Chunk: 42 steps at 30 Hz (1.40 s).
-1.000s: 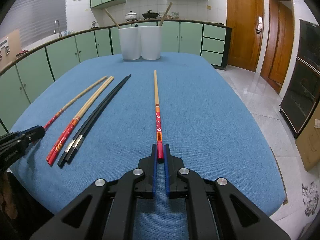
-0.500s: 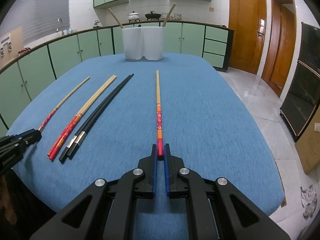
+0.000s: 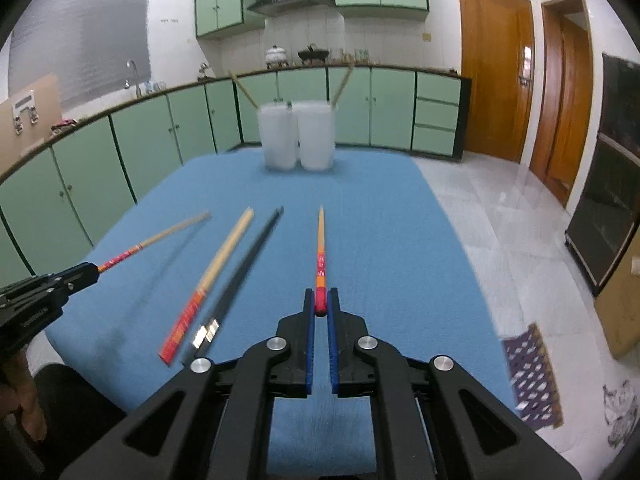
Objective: Organize utensils
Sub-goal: 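Lift both red-patterned chopsticks and carry them toward the white holder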
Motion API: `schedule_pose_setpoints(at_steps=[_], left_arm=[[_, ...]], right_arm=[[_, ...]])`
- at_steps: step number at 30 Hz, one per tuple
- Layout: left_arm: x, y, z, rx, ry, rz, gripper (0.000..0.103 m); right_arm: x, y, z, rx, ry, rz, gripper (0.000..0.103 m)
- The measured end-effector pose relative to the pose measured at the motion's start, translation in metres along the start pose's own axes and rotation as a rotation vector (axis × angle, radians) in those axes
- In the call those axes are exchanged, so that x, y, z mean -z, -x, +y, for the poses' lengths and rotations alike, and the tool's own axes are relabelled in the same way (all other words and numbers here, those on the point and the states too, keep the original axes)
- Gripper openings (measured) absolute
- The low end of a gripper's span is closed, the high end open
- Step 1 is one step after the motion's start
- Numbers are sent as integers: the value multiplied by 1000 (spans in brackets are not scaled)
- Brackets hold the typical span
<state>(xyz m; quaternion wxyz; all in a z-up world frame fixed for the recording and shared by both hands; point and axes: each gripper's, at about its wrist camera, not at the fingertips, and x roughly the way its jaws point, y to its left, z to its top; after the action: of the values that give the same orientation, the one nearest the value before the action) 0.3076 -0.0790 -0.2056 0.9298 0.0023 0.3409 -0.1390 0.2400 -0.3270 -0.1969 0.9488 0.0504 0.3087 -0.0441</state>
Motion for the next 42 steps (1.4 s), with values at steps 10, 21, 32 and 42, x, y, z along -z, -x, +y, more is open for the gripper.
schedule_pose_setpoints(at_steps=[10, 21, 32, 42], left_arm=[[-78, 41, -9, 45, -66, -87, 5], [-160, 24, -11, 142, -118, -28, 5], [-241, 13, -30, 148, -179, -54, 5], [-334, -5, -42, 146, -119, -157, 5]], right_arm=[[-97, 36, 3, -37, 103, -38, 6], [-182, 5, 9, -56, 187, 115, 6], [-275, -8, 6, -85, 137, 180, 6], [-372, -12, 15, -82, 109, 66, 6]])
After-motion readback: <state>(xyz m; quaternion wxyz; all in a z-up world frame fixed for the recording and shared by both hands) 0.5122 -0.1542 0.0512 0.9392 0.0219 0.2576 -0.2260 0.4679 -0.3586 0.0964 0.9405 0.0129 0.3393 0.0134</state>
